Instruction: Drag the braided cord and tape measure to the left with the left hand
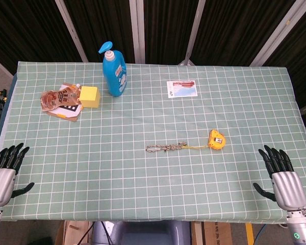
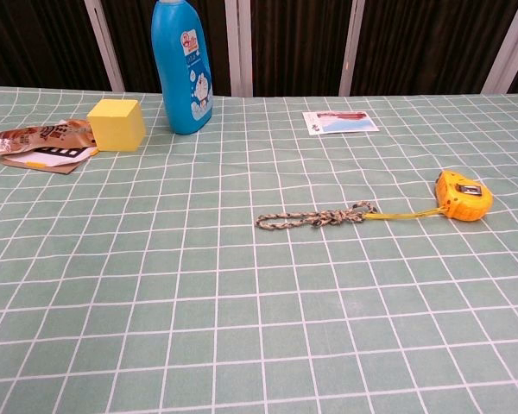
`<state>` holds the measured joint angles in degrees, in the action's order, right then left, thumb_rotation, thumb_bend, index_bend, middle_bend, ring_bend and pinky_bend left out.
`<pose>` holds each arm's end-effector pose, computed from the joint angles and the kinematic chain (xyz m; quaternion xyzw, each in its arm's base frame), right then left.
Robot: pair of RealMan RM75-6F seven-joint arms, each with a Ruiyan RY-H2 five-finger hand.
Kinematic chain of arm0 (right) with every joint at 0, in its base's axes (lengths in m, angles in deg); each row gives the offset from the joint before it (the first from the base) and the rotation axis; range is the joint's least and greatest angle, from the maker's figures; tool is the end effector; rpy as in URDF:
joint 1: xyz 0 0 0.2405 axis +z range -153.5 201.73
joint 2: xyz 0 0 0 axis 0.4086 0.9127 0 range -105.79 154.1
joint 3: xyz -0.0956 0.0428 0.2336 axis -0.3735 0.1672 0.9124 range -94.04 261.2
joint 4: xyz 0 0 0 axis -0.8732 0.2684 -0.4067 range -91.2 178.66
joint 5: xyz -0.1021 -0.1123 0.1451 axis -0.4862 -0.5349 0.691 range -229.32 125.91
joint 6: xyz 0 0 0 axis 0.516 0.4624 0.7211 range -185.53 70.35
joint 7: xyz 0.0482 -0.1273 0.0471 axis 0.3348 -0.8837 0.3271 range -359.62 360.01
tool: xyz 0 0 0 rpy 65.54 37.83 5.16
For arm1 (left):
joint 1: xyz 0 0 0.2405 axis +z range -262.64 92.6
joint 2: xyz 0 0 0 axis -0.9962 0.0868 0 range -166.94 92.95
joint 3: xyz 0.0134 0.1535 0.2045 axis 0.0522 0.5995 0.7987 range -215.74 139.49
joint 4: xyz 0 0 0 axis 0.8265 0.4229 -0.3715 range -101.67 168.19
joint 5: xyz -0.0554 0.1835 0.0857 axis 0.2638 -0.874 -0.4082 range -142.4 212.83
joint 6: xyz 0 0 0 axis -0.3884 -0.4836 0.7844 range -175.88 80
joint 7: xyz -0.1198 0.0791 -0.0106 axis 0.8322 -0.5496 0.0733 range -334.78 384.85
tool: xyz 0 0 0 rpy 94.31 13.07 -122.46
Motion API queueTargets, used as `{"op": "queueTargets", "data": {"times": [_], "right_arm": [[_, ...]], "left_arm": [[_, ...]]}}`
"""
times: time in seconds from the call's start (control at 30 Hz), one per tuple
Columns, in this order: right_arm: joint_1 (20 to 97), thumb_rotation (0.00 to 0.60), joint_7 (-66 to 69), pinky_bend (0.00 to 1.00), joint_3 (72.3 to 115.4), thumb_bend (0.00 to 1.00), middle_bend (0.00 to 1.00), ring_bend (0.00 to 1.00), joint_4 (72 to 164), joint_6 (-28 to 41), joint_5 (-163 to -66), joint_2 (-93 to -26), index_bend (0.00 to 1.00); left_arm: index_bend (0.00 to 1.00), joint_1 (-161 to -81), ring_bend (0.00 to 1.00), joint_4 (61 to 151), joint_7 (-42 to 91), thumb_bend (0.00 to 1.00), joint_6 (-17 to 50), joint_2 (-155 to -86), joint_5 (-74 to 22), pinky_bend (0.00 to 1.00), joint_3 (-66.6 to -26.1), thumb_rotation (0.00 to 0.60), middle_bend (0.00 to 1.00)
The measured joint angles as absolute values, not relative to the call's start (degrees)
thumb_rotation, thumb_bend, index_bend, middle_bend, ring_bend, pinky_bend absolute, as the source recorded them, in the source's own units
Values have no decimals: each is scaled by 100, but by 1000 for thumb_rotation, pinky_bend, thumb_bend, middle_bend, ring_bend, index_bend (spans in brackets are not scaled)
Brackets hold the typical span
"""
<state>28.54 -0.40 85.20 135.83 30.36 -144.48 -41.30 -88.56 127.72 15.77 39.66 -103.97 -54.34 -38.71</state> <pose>-0.2943 -0.1730 0.1491 0.6202 -0.3582 0.4190 0.5581 -0.2953 0.1646 0.1377 -0.6221 -0.3561 -0.3734 0.5888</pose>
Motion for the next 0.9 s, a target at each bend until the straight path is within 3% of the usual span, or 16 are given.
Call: {"op": "queueTargets", "data": {"times": [0.9], "right_arm": [[2836,600,-55,0,8528,219,0,0,13593,3048,-14423,-4129,0]], "left_arm": [[0,-9021,0,12791,1574,0,3746,-10343,-5434,0,-3920,600,0]]}}
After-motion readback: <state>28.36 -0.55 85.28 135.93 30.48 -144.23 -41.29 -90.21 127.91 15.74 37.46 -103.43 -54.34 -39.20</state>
